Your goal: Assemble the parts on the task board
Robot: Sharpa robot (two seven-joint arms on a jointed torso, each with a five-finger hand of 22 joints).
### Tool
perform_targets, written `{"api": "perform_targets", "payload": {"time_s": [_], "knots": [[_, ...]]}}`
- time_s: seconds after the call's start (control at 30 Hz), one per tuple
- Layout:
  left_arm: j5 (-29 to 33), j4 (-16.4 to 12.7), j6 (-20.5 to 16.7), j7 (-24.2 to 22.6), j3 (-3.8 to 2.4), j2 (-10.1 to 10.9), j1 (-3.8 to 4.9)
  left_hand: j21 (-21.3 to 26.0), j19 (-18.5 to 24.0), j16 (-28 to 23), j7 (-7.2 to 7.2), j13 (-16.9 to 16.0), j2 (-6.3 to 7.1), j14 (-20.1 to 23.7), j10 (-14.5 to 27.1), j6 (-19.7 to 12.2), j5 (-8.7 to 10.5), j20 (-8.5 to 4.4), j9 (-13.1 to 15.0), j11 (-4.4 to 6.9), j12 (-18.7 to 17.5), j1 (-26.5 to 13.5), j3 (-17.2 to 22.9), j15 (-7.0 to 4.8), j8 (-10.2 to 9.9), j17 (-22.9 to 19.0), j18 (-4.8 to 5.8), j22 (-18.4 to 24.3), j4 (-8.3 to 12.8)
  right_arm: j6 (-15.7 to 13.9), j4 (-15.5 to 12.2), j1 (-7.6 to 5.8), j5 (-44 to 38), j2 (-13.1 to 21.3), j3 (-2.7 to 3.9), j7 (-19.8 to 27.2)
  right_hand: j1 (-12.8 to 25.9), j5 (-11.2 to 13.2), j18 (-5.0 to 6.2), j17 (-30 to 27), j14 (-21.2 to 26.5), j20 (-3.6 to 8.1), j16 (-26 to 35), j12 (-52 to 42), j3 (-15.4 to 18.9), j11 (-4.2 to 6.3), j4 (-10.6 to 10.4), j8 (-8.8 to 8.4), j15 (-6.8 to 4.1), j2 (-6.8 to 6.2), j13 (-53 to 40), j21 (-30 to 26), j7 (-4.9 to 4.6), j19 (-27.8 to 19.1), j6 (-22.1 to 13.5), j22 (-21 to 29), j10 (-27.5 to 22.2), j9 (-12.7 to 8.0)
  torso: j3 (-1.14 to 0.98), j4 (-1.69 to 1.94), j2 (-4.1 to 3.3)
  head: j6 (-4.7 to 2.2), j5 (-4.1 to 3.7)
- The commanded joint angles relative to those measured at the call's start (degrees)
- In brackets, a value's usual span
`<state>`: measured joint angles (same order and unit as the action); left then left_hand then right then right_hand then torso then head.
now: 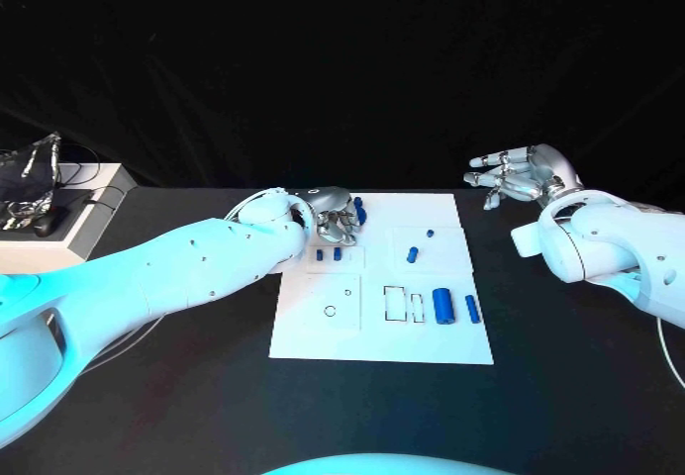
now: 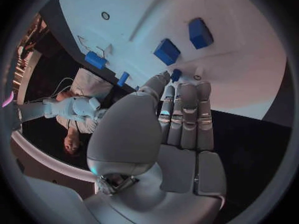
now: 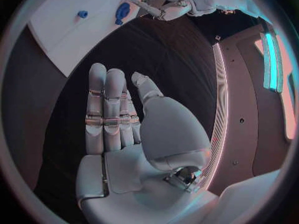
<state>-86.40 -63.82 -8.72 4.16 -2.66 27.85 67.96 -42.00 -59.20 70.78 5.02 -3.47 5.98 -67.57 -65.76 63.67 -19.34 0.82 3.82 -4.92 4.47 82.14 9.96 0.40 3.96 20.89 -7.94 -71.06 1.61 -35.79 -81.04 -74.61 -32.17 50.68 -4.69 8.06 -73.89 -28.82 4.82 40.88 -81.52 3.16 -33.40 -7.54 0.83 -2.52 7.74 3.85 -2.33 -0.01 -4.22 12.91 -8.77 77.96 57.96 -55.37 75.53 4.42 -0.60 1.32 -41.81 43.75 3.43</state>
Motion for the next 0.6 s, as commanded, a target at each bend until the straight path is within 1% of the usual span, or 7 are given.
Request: {"api": "perform_targets", "payload": {"time_s": [0.03, 0.37, 0.4, 0.6], "knots": [[-0.63, 0.17, 1.53, 0.75, -0.01, -0.2, 0.02, -0.33, -0.4, 0.3, 0.12, -0.04, 0.11, -0.42, -0.48, 0.4, -0.08, 0.04, 0.05, -0.05, -0.29, -0.12, 0.65, 0.12, -0.35, -0.06, -0.77, -0.12, 0.02, 0.12, -0.12, 0.02, -0.61, 0.0, 0.02, 0.85, 0.43, -0.2, 0.98, 0.08, -0.37, 0.0, -0.43, 0.37, -0.12, -0.01, -0.15, -0.23, 0.08, -0.08, 0.05, 0.27, -0.19, -0.09, 0.29, -0.13, 0.29, -0.07, -0.01, -0.05, -0.03, 0.06, 0.03], [-0.6, 1.21, 1.62, 0.7, 0.14, -0.91, -0.02, -0.6, -0.48, 0.34, 0.51, -0.04, 0.12, -0.56, -1.07, 0.91, 0.06, 0.27, -0.02, -0.13, -0.47, -0.27, 3.12, 0.2, -0.35, -0.13, -1.18, -0.76, 0.59, 0.15, -0.2, 0.02, -0.63, 0.01, 0.02, 0.87, 0.43, -0.2, 0.98, 0.08, -0.37, 0.0, -0.43, 0.37, -0.12, -0.01, -0.15, -0.23, 0.08, -0.08, 0.05, 0.27, -0.19, -0.09, 0.29, -0.13, 0.29, -0.07, -0.04, -0.12, -0.1, 0.13, 0.0], [-0.59, 1.33, 1.62, 0.72, 0.16, -0.97, -0.02, -0.62, -0.48, 0.34, 0.52, -0.04, 0.11, -0.57, -1.11, 0.87, 0.04, 0.29, -0.02, -0.15, -0.46, -0.24, 3.21, 0.2, -0.36, -0.13, -1.21, -0.79, 0.64, 0.15, -0.21, 0.02, -0.64, 0.01, 0.02, 0.87, 0.43, -0.2, 0.98, 0.08, -0.37, 0.0, -0.43, 0.37, -0.12, -0.01, -0.15, -0.23, 0.08, -0.08, 0.05, 0.27, -0.19, -0.09, 0.29, -0.13, 0.29, -0.07, -0.07, -0.13, -0.09, 0.15, -0.01], [-0.49, 1.8, 1.68, 0.66, 0.22, -1.24, -0.03, -0.83, -0.5, 0.36, 0.84, -0.06, 0.01, -0.68, -1.58, 0.54, 0.06, 0.52, -0.05, -0.05, -0.43, -0.31, 4.19, 0.14, -0.37, -0.11, -1.58, -1.19, 1.09, 0.19, -0.3, 0.02, -0.65, 0.05, 0.02, 0.86, 0.43, -0.2, 0.98, 0.08, -0.37, 0.0, -0.43, 0.37, -0.12, -0.01, -0.15, -0.23, 0.08, -0.08, 0.05, 0.27, -0.19, -0.09, 0.29, -0.13, 0.29, -0.07, -0.09, -0.08, -0.06, 0.28, -0.07]]}}
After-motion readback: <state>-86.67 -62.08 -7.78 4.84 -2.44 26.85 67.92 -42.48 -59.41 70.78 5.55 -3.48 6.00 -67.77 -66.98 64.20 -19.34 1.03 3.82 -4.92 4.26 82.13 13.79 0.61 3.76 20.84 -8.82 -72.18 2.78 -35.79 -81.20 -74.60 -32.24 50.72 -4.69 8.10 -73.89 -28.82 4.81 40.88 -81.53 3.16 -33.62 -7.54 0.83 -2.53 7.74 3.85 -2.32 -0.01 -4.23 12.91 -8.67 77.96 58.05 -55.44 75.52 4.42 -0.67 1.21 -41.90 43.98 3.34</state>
